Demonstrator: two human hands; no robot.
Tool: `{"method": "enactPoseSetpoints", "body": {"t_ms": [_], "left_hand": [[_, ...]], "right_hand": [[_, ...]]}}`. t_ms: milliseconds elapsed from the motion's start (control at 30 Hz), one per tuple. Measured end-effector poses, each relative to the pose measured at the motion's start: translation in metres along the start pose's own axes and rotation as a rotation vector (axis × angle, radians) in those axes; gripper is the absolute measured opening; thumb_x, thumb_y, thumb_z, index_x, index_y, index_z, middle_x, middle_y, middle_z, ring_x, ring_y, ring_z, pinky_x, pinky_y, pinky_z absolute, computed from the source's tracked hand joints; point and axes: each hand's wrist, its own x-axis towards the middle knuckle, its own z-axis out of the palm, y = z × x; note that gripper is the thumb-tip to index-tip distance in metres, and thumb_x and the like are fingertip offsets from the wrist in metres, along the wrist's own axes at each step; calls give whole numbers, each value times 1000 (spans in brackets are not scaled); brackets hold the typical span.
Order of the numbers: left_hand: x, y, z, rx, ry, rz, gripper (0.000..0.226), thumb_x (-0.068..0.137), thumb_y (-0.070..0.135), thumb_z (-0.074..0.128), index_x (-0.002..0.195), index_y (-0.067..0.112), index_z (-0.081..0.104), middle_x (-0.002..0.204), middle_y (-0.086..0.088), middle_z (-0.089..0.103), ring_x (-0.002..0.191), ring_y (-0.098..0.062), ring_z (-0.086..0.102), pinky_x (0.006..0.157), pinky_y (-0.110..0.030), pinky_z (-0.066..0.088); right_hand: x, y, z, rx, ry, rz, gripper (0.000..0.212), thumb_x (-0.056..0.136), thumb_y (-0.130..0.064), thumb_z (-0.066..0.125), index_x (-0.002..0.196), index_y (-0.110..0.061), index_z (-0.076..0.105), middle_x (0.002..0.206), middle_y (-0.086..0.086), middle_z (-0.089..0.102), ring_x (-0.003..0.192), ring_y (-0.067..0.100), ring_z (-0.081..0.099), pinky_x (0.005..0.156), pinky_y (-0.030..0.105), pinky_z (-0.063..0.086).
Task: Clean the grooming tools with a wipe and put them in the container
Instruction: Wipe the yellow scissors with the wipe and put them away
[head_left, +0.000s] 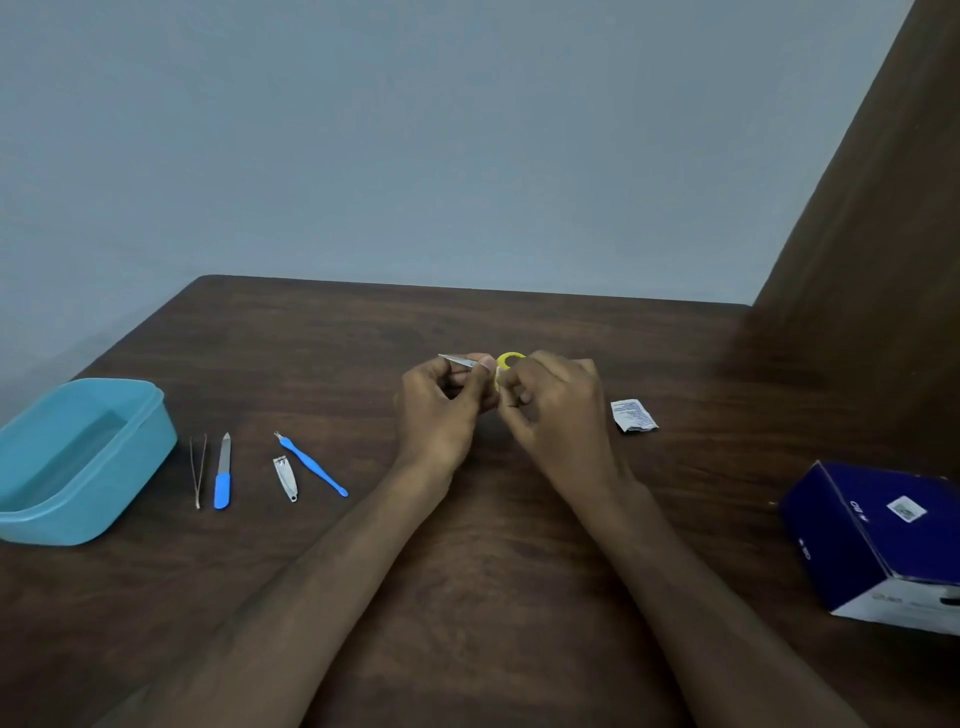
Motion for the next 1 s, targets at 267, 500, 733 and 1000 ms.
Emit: {"method": "enactPoseSetpoints", "body": {"t_ms": [267,500,733,1000], "left_hand": [[1,-1,-1,-22,-30,37,8,101,15,74,95,15,78,84,-1,80,86,-15,79,83,-36,67],[-1,-1,0,16,-202,19,17,98,19,78,112,11,75,95,-6,81,89,-19,79,85,-44,67],[2,-3,-3,187,-322,10,10,95,14,80,103,8,81,84,-6,78,75,-5,68,69,-23,56],[0,-3,-2,220,-193,7,18,103,30,71,96,17,81,74,5,72,61,-9,67,68,-31,58]], "right_hand": [[-1,12,-13,280,88,516,12,91,-17,77,83,-22,69,88,-9,74,72,1,65,69,32,53],[0,5,-4,574,10,723,10,86,-17,84,80,-21,77,80,-9,80,74,12,77,76,42,65],[5,9,-10,662,163,855,8,87,-12,84,83,-19,82,87,-8,82,81,11,78,79,33,63],[8,38,-24,555,230,912,16,80,-41,74,77,-25,73,83,-10,81,79,12,77,81,47,64]]}}
